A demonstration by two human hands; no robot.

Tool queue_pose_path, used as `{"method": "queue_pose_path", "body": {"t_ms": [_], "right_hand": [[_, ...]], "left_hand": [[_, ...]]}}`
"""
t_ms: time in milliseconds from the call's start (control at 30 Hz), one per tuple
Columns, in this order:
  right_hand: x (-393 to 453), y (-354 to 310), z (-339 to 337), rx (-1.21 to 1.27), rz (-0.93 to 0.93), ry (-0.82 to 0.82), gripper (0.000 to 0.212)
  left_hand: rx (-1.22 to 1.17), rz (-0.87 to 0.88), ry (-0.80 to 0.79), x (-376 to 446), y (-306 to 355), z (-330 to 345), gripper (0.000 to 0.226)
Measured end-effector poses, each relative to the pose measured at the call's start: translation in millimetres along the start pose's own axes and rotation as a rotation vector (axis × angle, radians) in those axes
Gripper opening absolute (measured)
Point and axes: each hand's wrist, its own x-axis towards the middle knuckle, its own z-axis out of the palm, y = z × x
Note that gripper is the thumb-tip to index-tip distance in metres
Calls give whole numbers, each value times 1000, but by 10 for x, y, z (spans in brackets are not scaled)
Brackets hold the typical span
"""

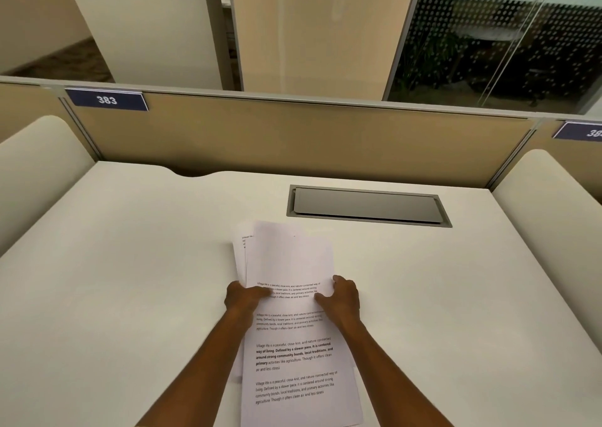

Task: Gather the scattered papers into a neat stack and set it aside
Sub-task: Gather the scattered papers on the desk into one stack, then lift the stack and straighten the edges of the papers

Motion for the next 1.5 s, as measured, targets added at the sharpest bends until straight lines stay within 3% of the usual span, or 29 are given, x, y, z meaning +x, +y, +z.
{"method": "queue_pose_path", "body": {"t_ms": [100,267,533,667,800,967,1100,1267,1500], "right_hand": [[-3,10,-32,48,10,-16,71],[48,81,-110,168,22,-29,82],[61,117,-227,272,-32,-57,86],[-6,81,-255,600,-87,-119,71],[-5,72,-212,976,-6,-197,97],[-165,31,-209,1209,49,-531,41],[-147,-18,-251,1132,-45,-430,45],[-120,-196,-524,904,-164,-191,44],[-148,-604,-918,693,-343,124,27]], "left_hand": [[-44,44,-35,-13,-19,-74,42],[-143,157,-92,-92,25,-185,41],[-197,320,-261,-240,212,-279,63],[-188,351,-375,-267,331,-371,76],[-178,360,-479,-327,494,-460,80],[-72,435,-504,-374,698,-546,62],[56,567,-397,-326,811,-549,41],[160,700,-434,-313,809,-424,39],[89,882,-161,-564,952,-22,38]]}}
